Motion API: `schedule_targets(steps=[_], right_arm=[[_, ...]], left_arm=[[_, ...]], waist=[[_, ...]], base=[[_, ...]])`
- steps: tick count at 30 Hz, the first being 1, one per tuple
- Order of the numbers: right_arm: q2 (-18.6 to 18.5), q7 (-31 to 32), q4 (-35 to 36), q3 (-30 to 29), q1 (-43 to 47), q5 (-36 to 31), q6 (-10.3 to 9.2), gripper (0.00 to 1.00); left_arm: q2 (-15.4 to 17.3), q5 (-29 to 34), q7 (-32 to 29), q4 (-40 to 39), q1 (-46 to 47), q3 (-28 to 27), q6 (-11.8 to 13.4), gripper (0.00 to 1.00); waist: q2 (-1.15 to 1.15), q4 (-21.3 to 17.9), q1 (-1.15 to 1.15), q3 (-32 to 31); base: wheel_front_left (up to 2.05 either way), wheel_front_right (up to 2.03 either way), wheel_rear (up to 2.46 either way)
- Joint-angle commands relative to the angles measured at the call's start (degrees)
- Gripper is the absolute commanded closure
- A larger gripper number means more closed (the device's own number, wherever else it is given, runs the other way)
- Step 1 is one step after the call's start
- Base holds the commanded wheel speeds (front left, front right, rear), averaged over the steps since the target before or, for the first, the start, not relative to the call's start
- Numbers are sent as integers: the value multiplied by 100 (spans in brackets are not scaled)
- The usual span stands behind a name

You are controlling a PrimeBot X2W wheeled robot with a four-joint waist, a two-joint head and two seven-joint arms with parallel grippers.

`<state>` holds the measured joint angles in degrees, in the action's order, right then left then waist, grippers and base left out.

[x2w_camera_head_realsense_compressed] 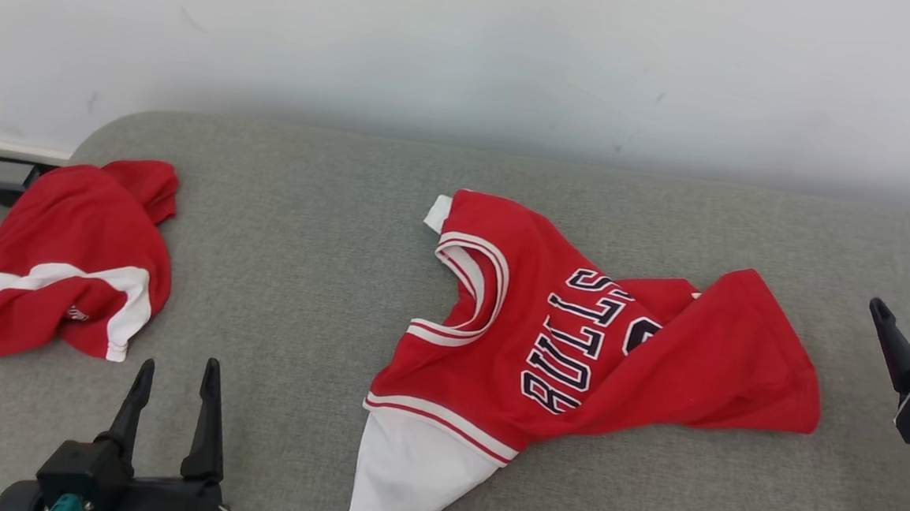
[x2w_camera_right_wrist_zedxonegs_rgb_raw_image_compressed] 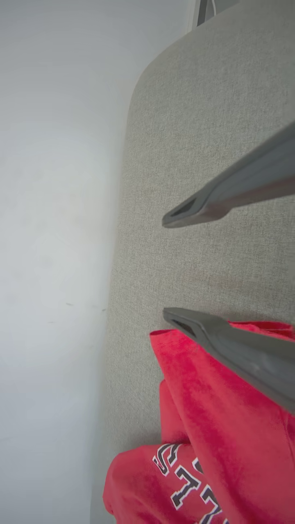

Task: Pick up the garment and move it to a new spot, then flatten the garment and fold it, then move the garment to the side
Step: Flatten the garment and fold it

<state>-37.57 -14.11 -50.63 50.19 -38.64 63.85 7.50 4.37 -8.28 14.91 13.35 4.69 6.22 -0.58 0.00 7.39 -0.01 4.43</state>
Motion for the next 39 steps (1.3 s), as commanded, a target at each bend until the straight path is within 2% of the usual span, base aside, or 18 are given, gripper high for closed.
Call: schedule_targets(steps=[1, 4, 8, 10, 11, 15, 19, 27, 34, 39], right_arm=[[-66, -64, 118, -100, 160, 63, -2, 0], [-189, -105, 385, -372, 496, 103, -2, 0], [-284, -109, 814, -1061, 973, -125, -2, 0], [-241, -108, 1028, -1455, 1279, -338, -2, 0], [-181, -108, 1237, -1847, 1572, -615, -2, 0], [-11, -109, 1527, -2444, 2029, -1018, -2, 0], [351, -110, 1963, -3263, 2609, -1599, -2, 0], [1230, -84, 2950, -4548, 3600, -2731, -2, 0], [1949, 427, 3825, -5408, 4142, -3697, -2, 0], [2350, 894, 4458, -5837, 4426, -4137, -2, 0]], left_arm=[[53, 31, 34, -28, -91, -41, 3, 0], [65, 31, 34, -62, -135, -75, 22, 0], [78, 43, 34, -113, -218, -112, 38, 0], [83, 45, 34, -147, -250, -142, 44, 0], [76, 52, 34, -179, -304, -146, 61, 0], [49, 81, 34, -260, -375, -111, 139, 0], [74, 56, 34, -292, -440, -122, 135, 0], [150, 12, 34, -289, -581, -156, 151, 0], [269, -8, -36, -396, -786, -175, 161, 0], [359, -11, -281, -633, -991, -169, 188, 0]], waist=[[0, -97, 1, -40], [0, -183, 1, -72], [0, -283, 1, -105], [0, -336, 1, -134], [0, -378, 1, -171], [0, -435, 1, -218], [0, -490, 1, -290], [0, -607, 1, -502], [0, -764, 1, -627], [0, -832, 1, -690]], base=[[0, 0, 0], [0, 0, 0], [0, 0, 0], [0, 0, 0], [0, 0, 0], [0, 0, 0], [0, 0, 0], [0, 0, 0], [0, 0, 0], [0, 0, 0]])
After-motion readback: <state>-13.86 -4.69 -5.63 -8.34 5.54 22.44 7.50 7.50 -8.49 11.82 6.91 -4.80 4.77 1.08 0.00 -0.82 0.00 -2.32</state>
